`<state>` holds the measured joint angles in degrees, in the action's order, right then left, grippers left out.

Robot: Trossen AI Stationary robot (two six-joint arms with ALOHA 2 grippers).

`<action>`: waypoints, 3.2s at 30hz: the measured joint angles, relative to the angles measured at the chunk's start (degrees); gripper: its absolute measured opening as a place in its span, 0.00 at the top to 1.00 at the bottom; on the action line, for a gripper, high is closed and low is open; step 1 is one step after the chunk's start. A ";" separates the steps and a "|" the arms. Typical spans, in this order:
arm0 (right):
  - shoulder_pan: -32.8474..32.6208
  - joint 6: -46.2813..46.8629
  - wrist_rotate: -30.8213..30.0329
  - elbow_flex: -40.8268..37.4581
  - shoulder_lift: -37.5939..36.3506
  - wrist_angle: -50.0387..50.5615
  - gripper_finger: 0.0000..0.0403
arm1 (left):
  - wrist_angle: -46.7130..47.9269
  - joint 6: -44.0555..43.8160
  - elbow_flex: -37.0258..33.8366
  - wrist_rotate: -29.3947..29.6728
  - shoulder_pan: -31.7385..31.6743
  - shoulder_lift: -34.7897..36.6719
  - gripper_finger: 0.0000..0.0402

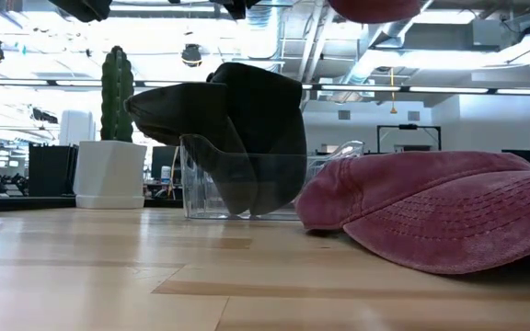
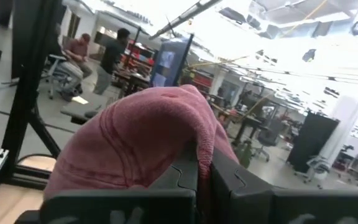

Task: Pick & Place hat
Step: Put the top red cap into the top transparent bin

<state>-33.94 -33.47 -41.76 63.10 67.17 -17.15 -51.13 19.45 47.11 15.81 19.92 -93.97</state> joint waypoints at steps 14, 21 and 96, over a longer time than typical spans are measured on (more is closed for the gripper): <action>3.67 3.71 8.02 0.78 1.33 0.06 1.00 | -1.86 -2.30 0.04 0.38 -1.18 0.04 0.69; 2.11 6.46 5.33 0.78 1.54 4.70 1.00 | -1.43 -3.04 0.04 -0.24 -0.63 0.50 0.96; -10.74 36.40 -9.47 10.99 -5.90 46.63 0.99 | 33.12 -12.19 -0.09 6.14 3.69 16.65 0.97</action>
<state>-44.68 2.93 -51.23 74.08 61.27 29.48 -18.02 7.26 47.03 21.96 23.61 -77.32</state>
